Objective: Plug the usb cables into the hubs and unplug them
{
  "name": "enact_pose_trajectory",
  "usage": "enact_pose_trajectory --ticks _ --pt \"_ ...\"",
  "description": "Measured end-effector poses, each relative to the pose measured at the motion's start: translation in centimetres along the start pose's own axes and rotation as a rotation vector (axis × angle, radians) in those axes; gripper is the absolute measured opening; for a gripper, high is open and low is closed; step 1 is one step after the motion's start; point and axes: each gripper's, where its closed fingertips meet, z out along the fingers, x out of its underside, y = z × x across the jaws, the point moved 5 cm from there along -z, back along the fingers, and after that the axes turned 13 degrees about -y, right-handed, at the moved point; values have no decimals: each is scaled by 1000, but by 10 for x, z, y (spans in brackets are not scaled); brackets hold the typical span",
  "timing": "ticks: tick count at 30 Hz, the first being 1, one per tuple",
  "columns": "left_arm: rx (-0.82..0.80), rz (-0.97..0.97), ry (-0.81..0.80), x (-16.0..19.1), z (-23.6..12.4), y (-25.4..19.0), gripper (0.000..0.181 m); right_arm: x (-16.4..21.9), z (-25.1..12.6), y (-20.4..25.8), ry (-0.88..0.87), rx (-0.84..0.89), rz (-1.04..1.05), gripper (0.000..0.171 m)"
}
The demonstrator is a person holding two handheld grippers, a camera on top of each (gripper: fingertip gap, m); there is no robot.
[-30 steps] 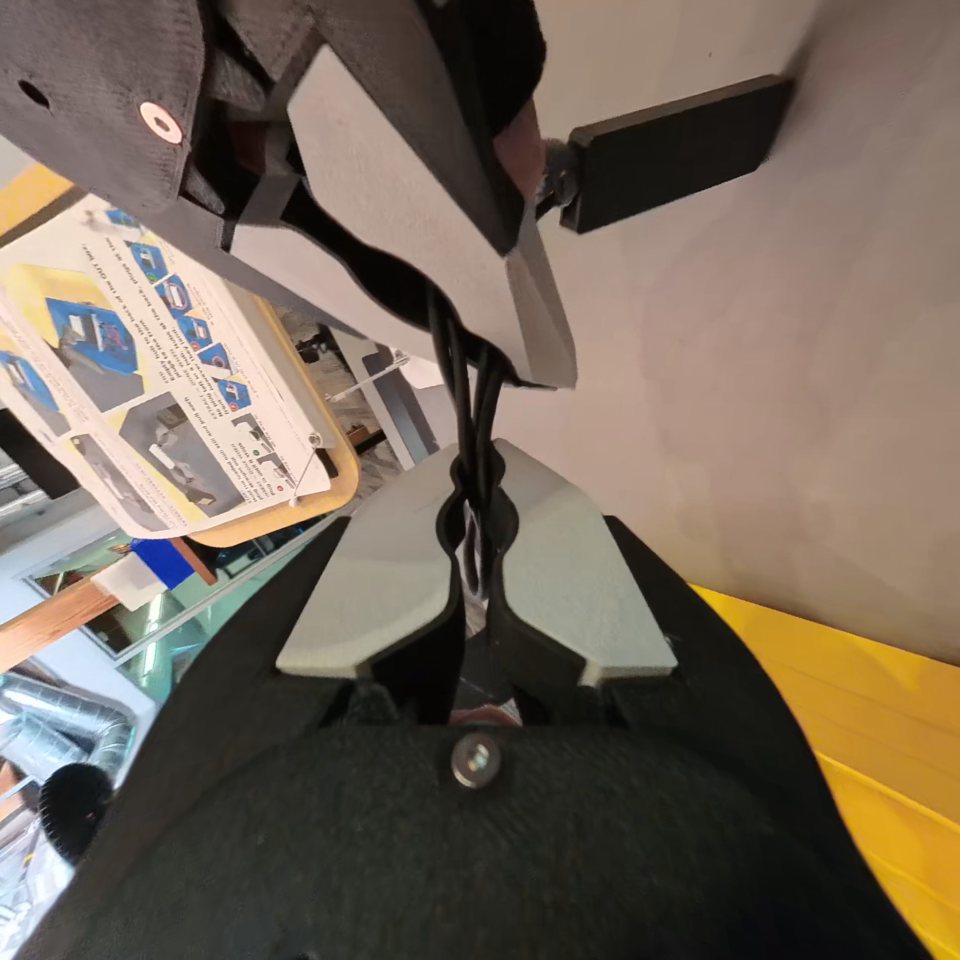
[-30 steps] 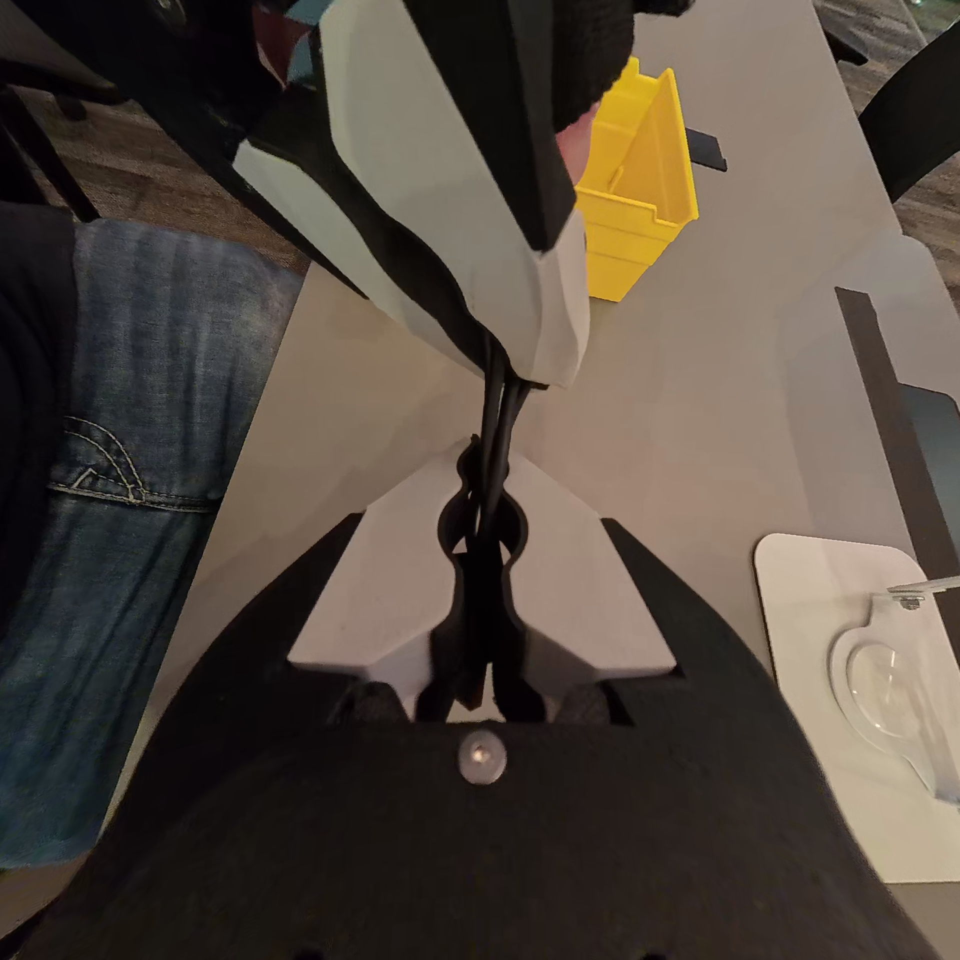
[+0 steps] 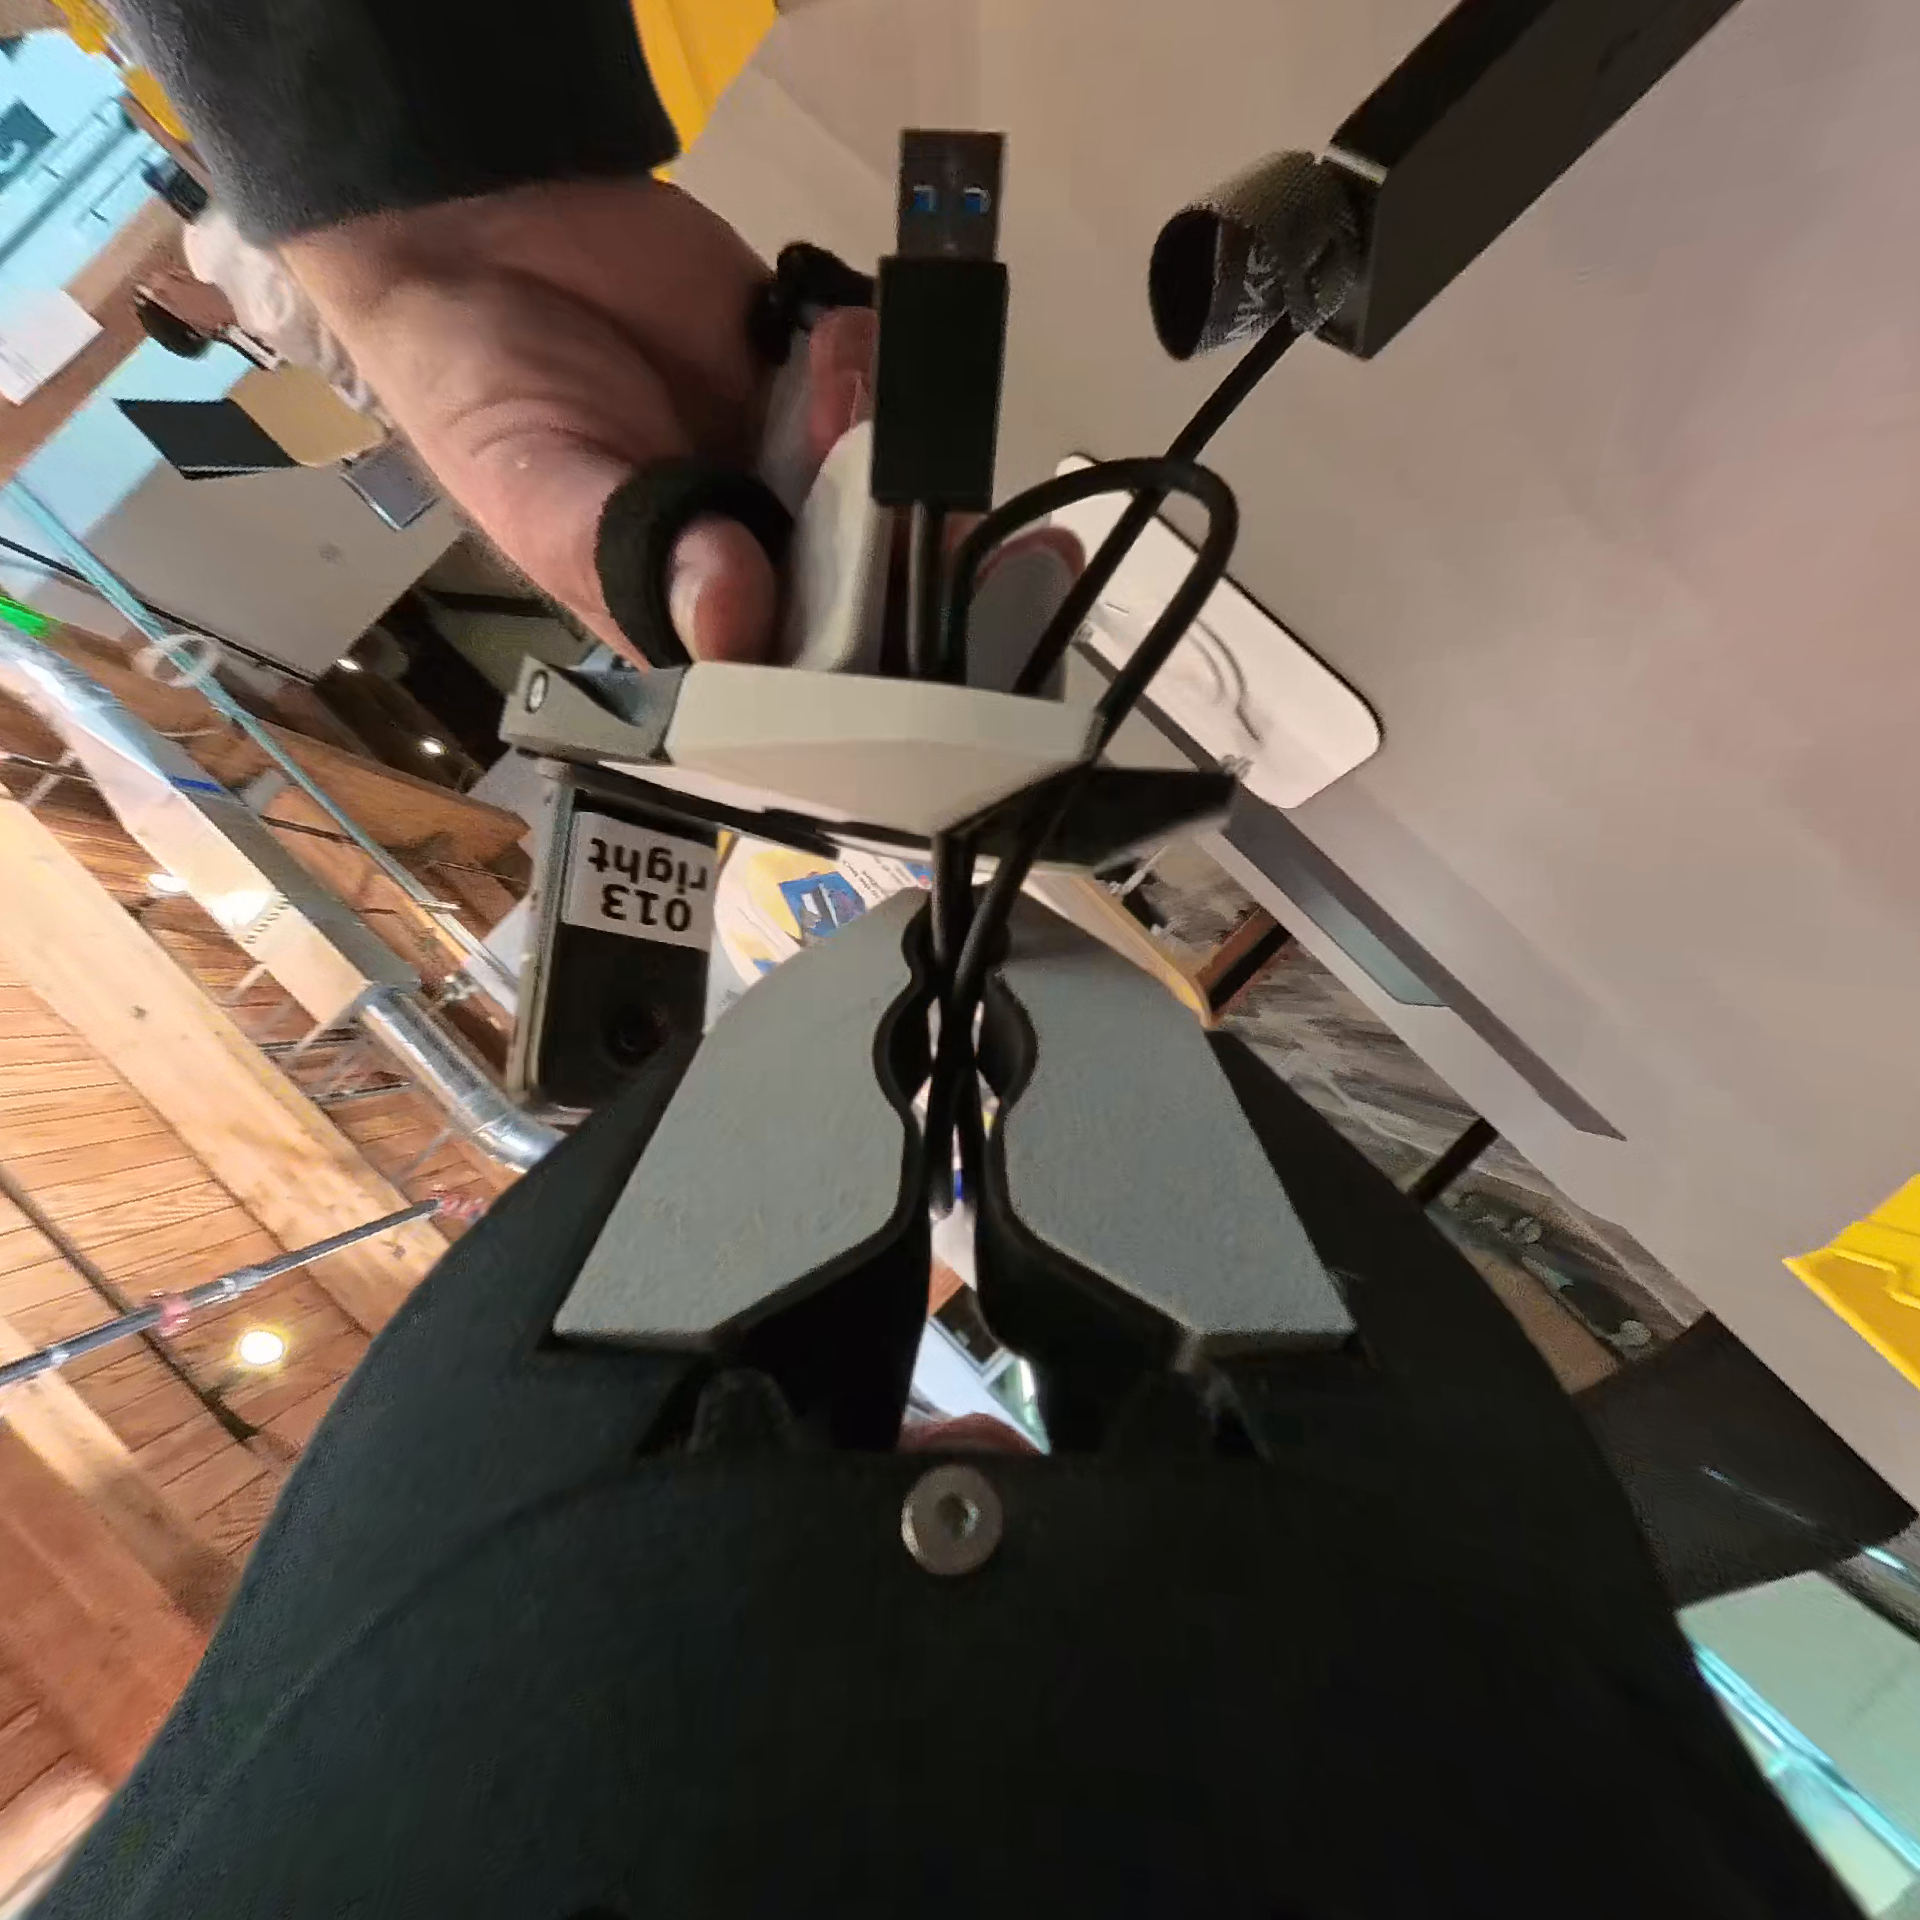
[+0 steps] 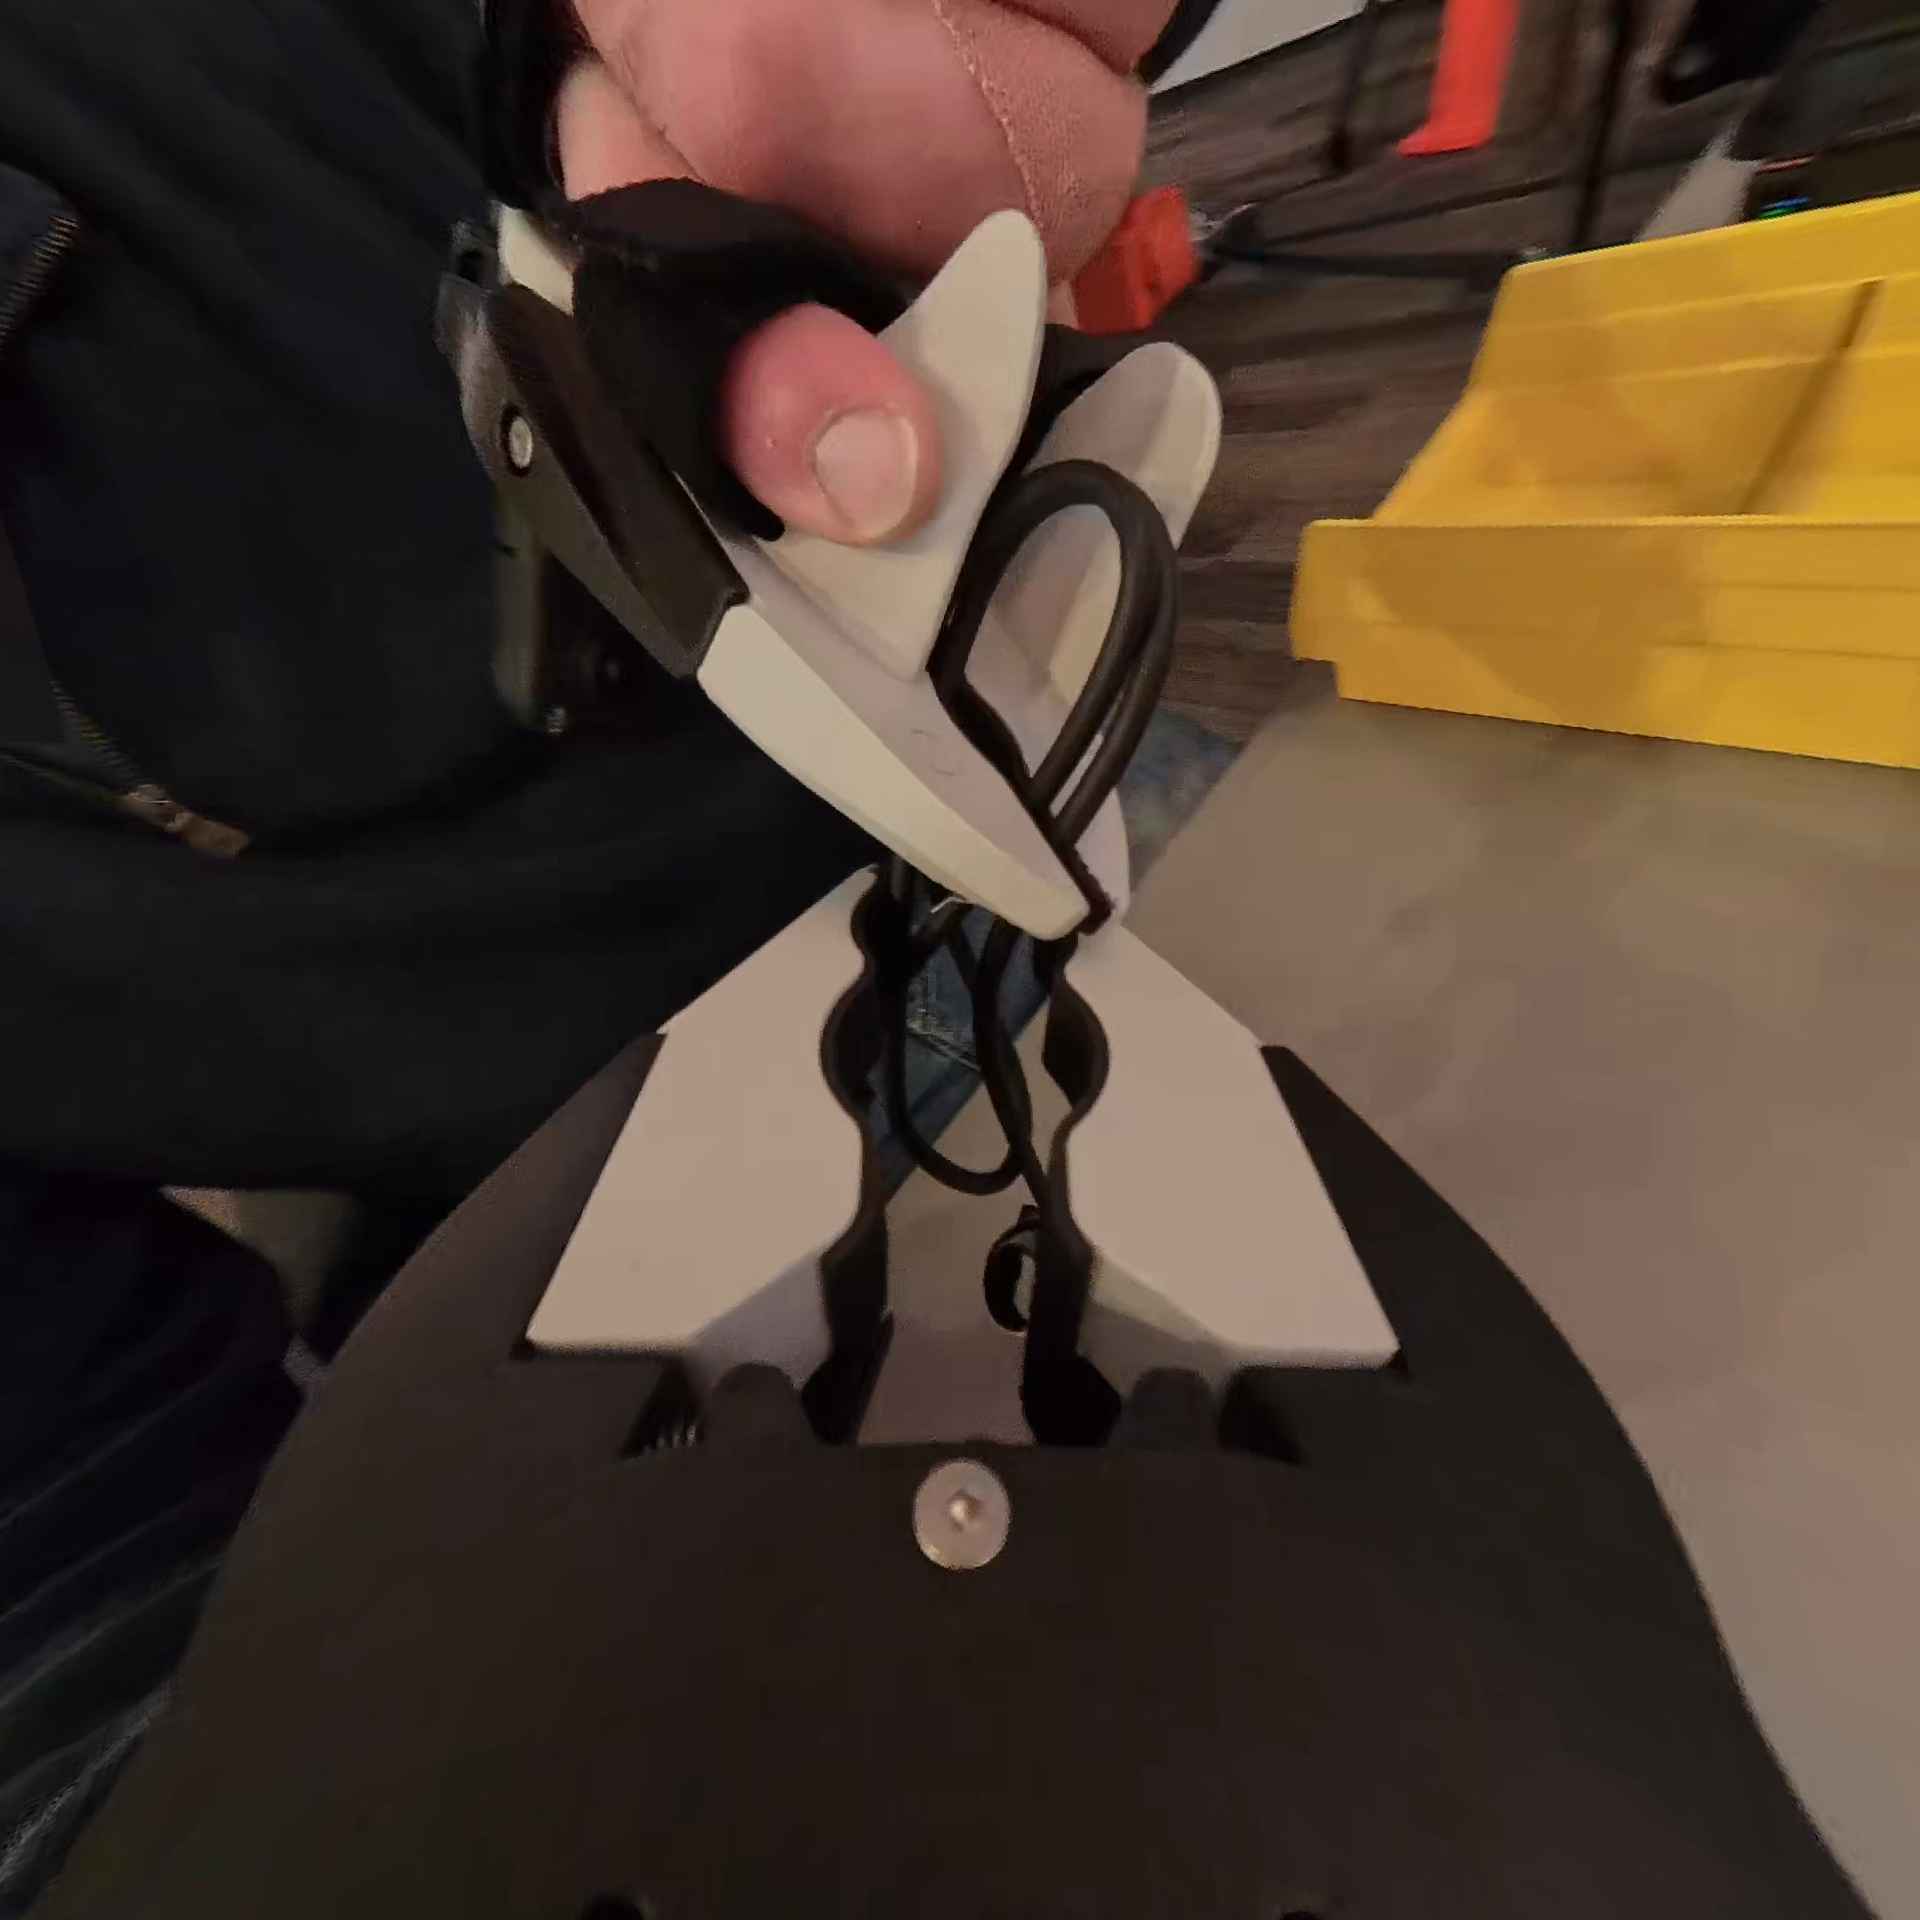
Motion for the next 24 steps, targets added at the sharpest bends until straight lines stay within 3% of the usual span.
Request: enact_pose_trajectory --ticks 1,3,8,11,14,17,20,22,24 --pt "-3 14 4 0 0 -2 3 1 2 2 7 -29 -6 11" --pt "-32 19 -21 -3 -1 -5 3 5 5 0 33 5 -43 4" --pt "-59 -15 7 6 3 -13 6 5 6 -7 -25 111 -90 0" --pt "23 -101 -10 7 1 -21 23 7 5 -15 -36 191 -87 0" --pt "94 -278 -1 10 -7 -19 60 8 1 -17 -24 239 -100 0" --pt "168 -437 -53 6 -12 -19 69 9 4 -21 41 285 -106 0" --pt "298 -538 -65 1 -7 -22 66 9 13 -24 113 308 -132 0" --pt "369 -585 -93 0 -6 -26 45 10 17 -25 157 321 -163 0" --pt "408 -654 -134 0 -6 -27 37 13 20 -23 195 322 -197 1"
